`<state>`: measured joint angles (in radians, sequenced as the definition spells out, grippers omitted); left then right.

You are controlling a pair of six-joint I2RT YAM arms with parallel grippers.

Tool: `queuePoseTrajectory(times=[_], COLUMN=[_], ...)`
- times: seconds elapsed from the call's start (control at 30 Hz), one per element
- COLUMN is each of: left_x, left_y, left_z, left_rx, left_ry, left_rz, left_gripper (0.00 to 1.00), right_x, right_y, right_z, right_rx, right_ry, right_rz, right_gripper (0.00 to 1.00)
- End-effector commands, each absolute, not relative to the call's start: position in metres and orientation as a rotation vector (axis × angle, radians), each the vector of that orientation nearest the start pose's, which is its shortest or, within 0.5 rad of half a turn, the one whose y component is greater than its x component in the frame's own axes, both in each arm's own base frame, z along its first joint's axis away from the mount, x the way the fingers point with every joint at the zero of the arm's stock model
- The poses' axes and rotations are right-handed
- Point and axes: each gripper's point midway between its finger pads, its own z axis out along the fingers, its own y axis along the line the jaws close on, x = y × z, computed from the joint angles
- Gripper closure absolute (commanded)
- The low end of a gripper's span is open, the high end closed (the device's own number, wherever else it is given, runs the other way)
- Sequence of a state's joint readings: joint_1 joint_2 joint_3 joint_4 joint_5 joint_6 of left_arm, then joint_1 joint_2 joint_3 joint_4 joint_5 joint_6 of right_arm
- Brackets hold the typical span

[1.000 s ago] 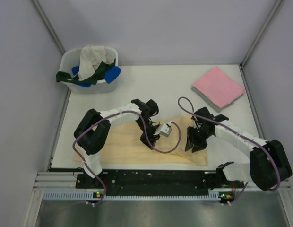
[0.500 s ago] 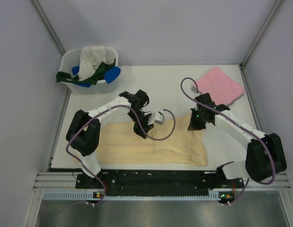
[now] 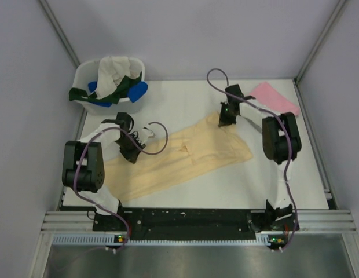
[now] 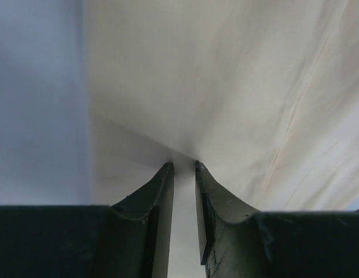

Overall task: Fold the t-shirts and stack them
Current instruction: Rotate the tshirt 90 degrees

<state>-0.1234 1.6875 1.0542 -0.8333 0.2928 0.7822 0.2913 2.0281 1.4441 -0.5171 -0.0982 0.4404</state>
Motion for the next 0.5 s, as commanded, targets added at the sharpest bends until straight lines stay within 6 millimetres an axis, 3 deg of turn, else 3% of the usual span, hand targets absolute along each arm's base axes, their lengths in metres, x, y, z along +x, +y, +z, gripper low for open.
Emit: queuePoseTrajectory(times=[0.0, 0.1, 0.17, 0.2, 0.33, 0.47], left_x=[0.276, 0.277, 0.282, 0.285, 0.3, 0.313], left_y=[-0.026, -0.021, -0.017, -0.015, 0.018, 0.042], left_z=[0.036, 0.051, 0.063, 0.068, 0.066, 0.044], left_rx=[1.198, 1.147, 1.111, 1.106, 1.016, 0.957], left_ry=[2.641, 2.621, 2.597, 2.584, 2.627, 2.685], left_rz=[-0.209, -0.204, -0.193, -0.174, -0.041, 0.013], left_gripper=[0.74, 0.73, 0.72, 0.71, 0.71, 0.71], right_x=[0.51, 0.527, 0.521, 0.511, 0.457, 0.4], right_y=[0.195, 0.204, 0.192, 0.18, 0.139, 0.128], right_z=[0.064, 0.103, 0.127, 0.127, 0.111, 0.071], right_rx=[0.033, -0.03, -0.05, -0.05, 0.011, 0.056], right_ry=[2.538, 2.488, 2.445, 2.453, 2.53, 2.666], right_rz=[0.461, 0.491, 0.422, 0.361, 0.188, 0.193], right_gripper=[1.0, 1.0, 0.98, 0.94, 0.91, 0.99])
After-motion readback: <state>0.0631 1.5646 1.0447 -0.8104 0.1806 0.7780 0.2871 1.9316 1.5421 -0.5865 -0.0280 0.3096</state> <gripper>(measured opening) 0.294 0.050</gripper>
